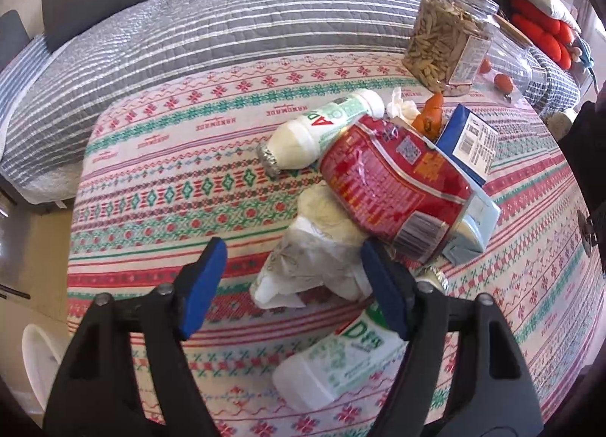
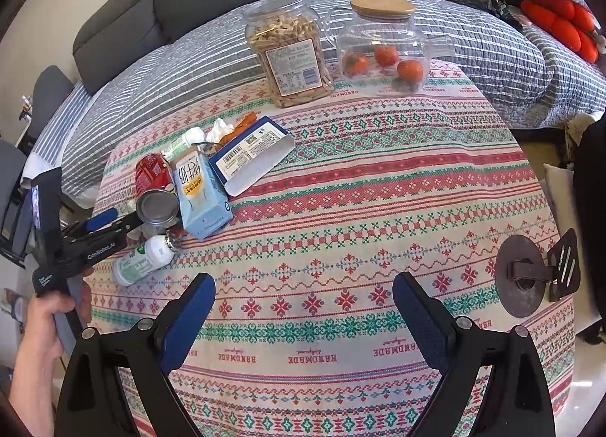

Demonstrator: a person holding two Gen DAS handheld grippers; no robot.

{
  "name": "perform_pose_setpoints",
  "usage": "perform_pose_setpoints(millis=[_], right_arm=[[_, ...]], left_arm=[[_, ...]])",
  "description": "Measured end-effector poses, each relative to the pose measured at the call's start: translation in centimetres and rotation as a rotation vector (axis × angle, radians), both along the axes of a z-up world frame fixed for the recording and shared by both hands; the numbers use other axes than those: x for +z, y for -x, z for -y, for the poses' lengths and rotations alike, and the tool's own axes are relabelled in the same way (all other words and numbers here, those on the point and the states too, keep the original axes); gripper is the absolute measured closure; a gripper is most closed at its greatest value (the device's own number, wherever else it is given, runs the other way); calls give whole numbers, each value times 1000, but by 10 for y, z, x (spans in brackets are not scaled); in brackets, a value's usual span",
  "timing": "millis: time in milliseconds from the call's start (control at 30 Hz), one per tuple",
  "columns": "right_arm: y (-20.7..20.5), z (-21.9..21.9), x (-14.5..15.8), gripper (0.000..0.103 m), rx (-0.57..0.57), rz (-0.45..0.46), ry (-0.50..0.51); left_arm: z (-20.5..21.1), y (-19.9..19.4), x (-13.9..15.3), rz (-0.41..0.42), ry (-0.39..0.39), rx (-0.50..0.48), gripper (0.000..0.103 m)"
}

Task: Collect trash
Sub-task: 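Move both tools back over the table toward the remaining trash, then grasp the crumpled paper with the left tool while the right tool grasps the light-blue carton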

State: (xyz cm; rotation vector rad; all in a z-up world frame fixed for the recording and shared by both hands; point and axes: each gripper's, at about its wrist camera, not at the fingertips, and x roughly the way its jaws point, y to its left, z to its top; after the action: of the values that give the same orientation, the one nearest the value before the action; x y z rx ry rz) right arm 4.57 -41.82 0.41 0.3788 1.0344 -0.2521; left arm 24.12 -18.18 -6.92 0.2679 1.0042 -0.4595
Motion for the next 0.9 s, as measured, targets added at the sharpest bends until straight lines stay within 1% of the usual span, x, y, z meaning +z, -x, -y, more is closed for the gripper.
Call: perform_pose_setpoints(millis=[33, 67, 100, 133, 233, 300, 400, 500, 667, 767, 800, 867, 900], right_arm=[[-2, 0, 0, 7, -1, 0, -1], [-3, -1, 0, 7, -1, -1, -1], [-5, -2, -1, 7, -1, -1, -1], [-7, -3, -1, 7, 0, -2, -2], [-14, -7, -2, 7, 0, -7, -7], [-18, -9, -2, 7, 2, -7, -11], [-27, -13, -3, 7, 4, -5, -23], [-40, -19, -5, 7, 15, 3, -42], [-68, -35, -14, 7, 32, -1, -77], [-87, -47, -23, 7, 49, -8, -95], [-95, -52, -28, 9, 64, -14, -97], [-108, -60, -37, 15, 92, -25, -81], [-113, -63, -40, 21, 100, -31, -70]], left_arm=[[0, -2, -2, -17, 12, 3, 43], [1, -3, -3, -38, 32, 4, 48], [1, -5, -3, -59, 55, 3, 59], [1, -5, -3, -73, 69, 0, 67], [6, 2, -1, -67, 50, -26, 77], [5, 8, 2, -58, 39, -37, 81], [-7, 15, 8, -67, 71, -24, 83], [-23, 22, 16, -60, 85, -5, 83], [-70, 32, 32, -37, 134, 59, 83], [-100, 41, 40, -16, 148, 92, 83], [-111, 44, 42, -11, 155, 105, 83], [-133, 53, 45, -3, 168, 126, 83], [-146, 57, 47, -1, 177, 136, 83]])
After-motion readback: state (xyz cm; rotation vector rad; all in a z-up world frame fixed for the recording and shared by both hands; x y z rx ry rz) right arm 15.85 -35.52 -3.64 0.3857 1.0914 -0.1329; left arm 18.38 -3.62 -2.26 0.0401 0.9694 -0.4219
